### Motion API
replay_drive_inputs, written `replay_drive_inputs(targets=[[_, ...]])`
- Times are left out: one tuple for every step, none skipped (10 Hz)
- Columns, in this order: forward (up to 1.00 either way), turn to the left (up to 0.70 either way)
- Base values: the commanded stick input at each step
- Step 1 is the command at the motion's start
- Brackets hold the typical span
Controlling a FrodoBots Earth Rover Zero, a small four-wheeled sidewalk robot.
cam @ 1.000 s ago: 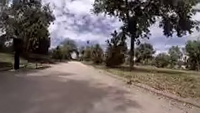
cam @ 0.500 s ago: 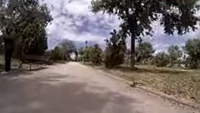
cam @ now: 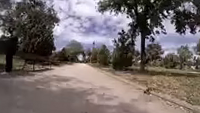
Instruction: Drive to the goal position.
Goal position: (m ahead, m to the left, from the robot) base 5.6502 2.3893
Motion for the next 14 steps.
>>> replay_drive_inputs(targets=[[0.85,0.0],[0.85,0.0],[0.85,0.0],[0.85,0.0],[0.85,0.0],[0.85,0.0],[0.85,0.0],[0.85,0.34],[0.85,0.34],[0.85,0.22],[0.85,0.11],[0.85,0.0],[0.85,0.0],[0.85,0.0]])
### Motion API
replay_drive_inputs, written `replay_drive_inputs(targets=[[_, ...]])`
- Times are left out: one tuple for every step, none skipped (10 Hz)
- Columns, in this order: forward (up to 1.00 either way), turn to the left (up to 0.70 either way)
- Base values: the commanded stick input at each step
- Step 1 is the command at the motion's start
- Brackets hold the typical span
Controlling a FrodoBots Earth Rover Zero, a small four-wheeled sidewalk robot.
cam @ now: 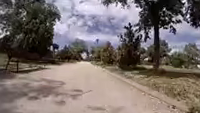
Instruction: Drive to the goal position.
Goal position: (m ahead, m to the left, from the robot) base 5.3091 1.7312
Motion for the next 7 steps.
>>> replay_drive_inputs(targets=[[0.85,0.0],[0.85,0.0],[0.85,0.0],[0.85,0.0],[0.85,0.0],[0.85,0.0],[0.85,0.0]])
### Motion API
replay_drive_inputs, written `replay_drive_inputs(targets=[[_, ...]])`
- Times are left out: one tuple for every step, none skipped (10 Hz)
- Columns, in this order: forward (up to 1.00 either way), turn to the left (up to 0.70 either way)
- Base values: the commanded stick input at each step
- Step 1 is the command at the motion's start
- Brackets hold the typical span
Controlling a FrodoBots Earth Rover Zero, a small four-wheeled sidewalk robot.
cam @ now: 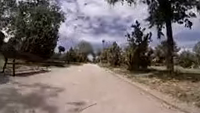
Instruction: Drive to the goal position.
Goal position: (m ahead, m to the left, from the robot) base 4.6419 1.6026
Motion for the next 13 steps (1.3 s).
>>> replay_drive_inputs(targets=[[0.85,0.0],[0.85,0.01],[0.85,0.08],[0.85,0.15],[0.85,0.27],[0.85,0.22],[0.85,0.03],[0.85,0.0],[0.85,0.0],[0.85,0.0],[0.85,0.0],[0.85,0.0],[0.85,0.0]])
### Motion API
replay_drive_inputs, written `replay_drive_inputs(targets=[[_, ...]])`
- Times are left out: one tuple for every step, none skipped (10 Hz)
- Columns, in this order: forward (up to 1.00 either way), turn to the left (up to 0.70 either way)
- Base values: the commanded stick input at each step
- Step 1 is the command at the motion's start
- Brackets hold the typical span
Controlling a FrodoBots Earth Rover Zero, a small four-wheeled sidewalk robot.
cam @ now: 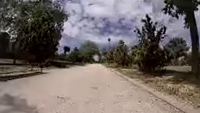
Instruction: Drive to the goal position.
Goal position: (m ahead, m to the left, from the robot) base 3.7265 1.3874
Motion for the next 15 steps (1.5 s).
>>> replay_drive_inputs(targets=[[0.85,0.0],[0.85,0.0],[0.85,0.0],[0.85,0.0],[0.85,0.0],[0.85,0.0],[0.85,0.0],[0.85,0.0],[0.85,0.0],[0.85,0.0],[0.85,0.0],[0.85,0.0],[0.85,0.0],[0.85,0.0],[0.85,0.0]])
